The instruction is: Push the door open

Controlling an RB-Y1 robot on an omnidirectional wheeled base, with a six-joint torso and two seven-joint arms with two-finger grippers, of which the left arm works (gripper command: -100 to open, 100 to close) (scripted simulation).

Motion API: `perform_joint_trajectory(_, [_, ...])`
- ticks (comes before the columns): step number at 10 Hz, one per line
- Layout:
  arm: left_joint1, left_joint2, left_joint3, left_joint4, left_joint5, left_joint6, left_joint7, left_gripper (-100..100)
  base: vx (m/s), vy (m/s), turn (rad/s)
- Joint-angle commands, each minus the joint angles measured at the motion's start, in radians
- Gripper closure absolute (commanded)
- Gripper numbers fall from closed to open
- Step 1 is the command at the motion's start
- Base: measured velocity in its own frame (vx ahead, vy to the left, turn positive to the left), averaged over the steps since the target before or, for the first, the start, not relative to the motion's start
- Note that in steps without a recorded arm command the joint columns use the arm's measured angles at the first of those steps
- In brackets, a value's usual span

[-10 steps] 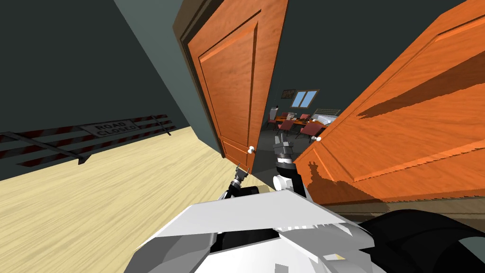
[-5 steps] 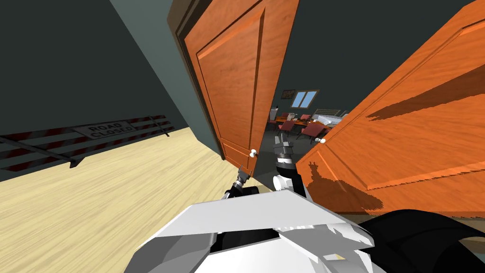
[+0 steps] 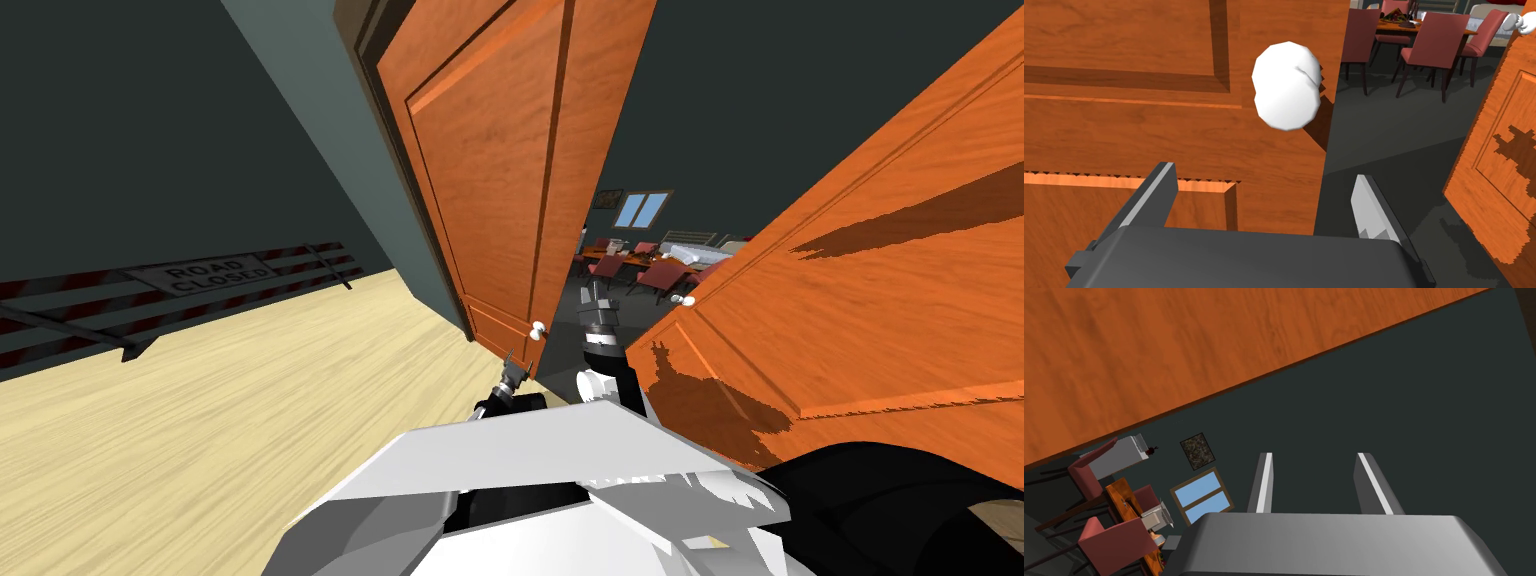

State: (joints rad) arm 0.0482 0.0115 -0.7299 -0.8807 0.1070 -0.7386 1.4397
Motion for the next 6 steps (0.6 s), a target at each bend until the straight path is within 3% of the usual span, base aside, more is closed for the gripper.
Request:
perform_joint_trajectory(1, [-0.005, 0.014, 0.003, 0.018, 0.001, -0.005, -0.001, -100, 0.16, -0.138, -0.017])
perform_joint_trajectory(3, [-0.007, 0.021, 0.006, 0.023, 0.003, -0.007, -0.001, -100, 0.156, -0.134, -0.015])
perform_joint_trajectory(6, [-0.01, 0.005, 0.011, 0.03, 0.007, -0.009, -0.001, -100, 0.139, -0.122, -0.02])
